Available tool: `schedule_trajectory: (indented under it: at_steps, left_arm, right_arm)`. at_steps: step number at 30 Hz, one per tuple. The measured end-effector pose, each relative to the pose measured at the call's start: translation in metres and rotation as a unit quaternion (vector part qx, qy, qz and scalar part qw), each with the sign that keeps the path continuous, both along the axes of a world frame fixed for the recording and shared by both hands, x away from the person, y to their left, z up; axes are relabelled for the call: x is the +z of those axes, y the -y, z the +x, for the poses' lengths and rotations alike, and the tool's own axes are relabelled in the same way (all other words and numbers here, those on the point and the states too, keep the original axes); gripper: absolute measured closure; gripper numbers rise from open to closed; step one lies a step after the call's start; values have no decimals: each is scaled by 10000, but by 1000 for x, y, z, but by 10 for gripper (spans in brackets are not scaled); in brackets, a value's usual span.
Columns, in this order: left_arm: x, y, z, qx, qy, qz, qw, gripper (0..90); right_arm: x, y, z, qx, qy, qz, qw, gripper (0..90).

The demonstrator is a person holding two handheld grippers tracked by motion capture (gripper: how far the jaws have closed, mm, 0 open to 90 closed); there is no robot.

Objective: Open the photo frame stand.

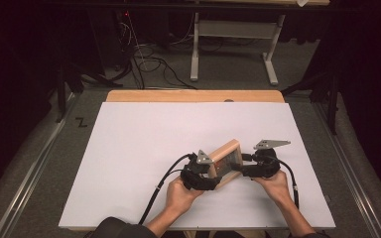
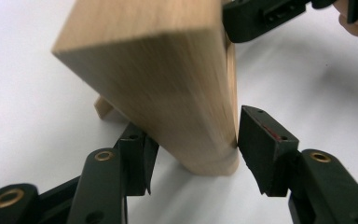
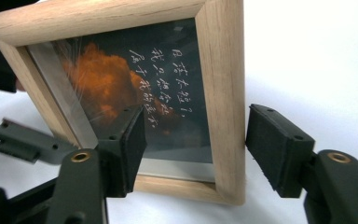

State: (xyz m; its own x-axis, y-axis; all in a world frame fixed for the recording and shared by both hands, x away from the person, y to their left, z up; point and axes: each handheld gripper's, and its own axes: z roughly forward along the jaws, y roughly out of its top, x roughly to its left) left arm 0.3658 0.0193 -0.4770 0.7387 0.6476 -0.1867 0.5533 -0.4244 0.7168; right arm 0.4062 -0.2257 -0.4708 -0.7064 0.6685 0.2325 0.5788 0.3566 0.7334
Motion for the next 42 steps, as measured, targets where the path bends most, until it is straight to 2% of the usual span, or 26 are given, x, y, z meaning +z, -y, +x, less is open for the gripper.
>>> schedule_trajectory:
  at_steps: [9,18,22,25,30,38,42]
  left_arm:
    - [1,-7,1,26,24,39,10000,503]
    - [2,-17,7,-55,-116,-40,9999,507]
    - [2,-18,8,-106,-124,-42,9999,509]
    - [2,-19,8,-134,-102,-16,9999,509]
    - [2,-19,7,-119,-39,104,9999,502]
    - [2,-18,3,-68,94,252,9996,477]
    - [3,-21,1,-12,136,218,9997,475]
  right_arm:
    - [-2,-6,-12,158,45,-4,9999,401]
    - [-2,-14,-20,307,-27,-11,9995,421]
    - [-2,-13,-18,368,-37,-7,9993,439]
    - [-2,-13,-15,295,62,-78,9995,419]
    - [-4,-12,-7,228,8,-3,9997,390]
    - [-7,-17,-6,455,-87,42,9989,421]
    - [-7,-16,-7,449,-87,12,9990,429]
